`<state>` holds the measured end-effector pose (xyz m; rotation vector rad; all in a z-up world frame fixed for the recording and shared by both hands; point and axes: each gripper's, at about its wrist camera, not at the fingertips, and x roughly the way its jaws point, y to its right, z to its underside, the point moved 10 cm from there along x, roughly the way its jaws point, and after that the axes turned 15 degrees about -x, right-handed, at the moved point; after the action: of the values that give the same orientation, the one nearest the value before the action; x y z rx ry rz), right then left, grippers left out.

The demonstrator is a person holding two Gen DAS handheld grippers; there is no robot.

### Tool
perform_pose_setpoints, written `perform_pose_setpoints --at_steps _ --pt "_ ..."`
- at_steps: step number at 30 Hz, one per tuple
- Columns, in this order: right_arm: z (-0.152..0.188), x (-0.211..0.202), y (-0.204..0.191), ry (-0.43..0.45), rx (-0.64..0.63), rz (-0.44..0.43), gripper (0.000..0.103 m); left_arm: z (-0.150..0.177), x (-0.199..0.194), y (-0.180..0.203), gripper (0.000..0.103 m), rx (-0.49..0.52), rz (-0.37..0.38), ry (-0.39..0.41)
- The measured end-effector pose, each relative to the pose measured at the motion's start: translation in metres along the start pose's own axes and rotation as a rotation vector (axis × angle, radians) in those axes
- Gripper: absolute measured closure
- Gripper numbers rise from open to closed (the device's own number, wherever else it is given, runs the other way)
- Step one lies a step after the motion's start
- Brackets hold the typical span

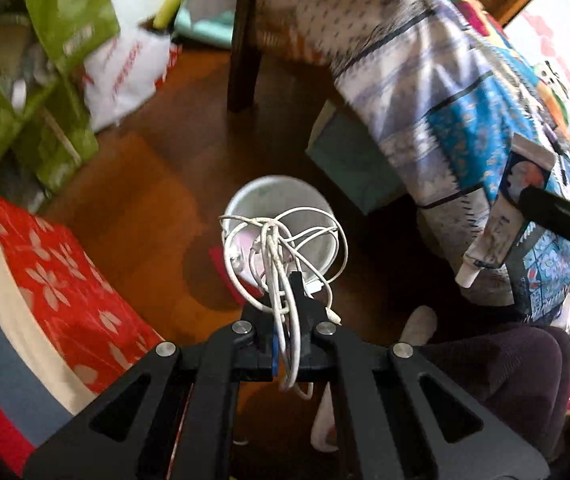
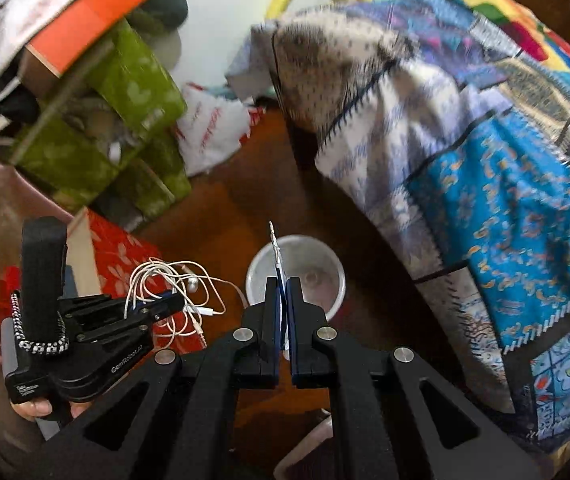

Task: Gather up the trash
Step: 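Carry the cables in both tools over the bin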

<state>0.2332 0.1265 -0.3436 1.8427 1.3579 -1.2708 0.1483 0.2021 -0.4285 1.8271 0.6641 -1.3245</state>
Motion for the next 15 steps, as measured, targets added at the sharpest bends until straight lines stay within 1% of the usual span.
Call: perform_pose_setpoints --at_steps 3,7,11,15 --pt "0.005 0.029 0.002 -0.064 0.006 -0.025 0.100 0.001 0.024 -0.009 0.101 -0.020 -0.030 -0.041" --pt "0.010 0.060 0.006 -0.132 0.009 -0.034 0.100 0.000 0.048 -0.018 0.101 -0.056 -0.047 -0.089" --pt "0.011 0.082 0.012 -0.176 0.030 -0.049 0.100 -0.006 0.067 -0.026 0.101 -0.086 -0.067 -0.118" --pt "0.009 0.098 0.018 -0.203 0.058 -0.062 0.100 -0.013 0.080 -0.024 0.101 -0.103 -0.059 -0.143"
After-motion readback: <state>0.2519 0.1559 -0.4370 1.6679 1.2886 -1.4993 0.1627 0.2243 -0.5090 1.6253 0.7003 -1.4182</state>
